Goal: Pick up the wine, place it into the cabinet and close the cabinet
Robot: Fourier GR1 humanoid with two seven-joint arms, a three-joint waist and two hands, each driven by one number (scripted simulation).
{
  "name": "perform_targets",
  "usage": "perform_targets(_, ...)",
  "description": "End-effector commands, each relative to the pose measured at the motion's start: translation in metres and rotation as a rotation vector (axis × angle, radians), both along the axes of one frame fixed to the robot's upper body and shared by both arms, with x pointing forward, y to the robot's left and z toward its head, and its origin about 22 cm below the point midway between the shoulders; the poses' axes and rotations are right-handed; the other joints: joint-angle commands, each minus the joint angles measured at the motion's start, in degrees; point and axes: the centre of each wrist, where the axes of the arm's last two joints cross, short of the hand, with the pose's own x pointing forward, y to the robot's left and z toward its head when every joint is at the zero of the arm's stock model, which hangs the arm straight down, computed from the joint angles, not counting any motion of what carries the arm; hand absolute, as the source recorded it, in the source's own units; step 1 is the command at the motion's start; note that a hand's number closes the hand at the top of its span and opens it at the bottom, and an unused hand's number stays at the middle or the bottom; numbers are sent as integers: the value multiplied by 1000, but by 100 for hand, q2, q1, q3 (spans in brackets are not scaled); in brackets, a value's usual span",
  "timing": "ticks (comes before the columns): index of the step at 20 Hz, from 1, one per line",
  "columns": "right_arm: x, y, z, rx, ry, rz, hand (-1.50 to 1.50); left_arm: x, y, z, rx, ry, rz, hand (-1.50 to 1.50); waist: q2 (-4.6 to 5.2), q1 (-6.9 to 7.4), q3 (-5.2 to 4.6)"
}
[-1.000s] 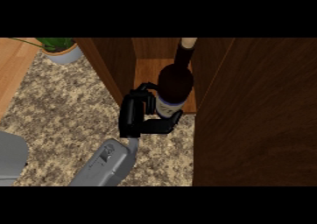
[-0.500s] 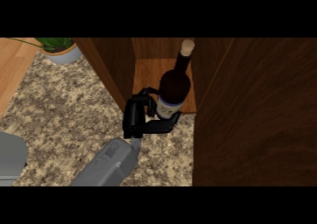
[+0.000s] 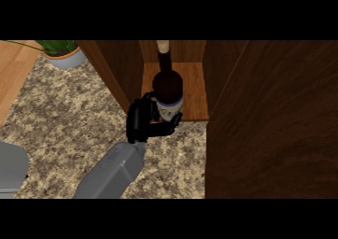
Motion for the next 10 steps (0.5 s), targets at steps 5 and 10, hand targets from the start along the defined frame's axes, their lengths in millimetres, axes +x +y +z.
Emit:
perform_targets(5,6,-6,-6,11,5,-7,-150,20,10,-11,-16,-2,-27,150,1,10,1)
perform_targets(10,-10,12,3,16,3,2,-150,45,2,9,-33,12,-15,150,21,-96,-3)
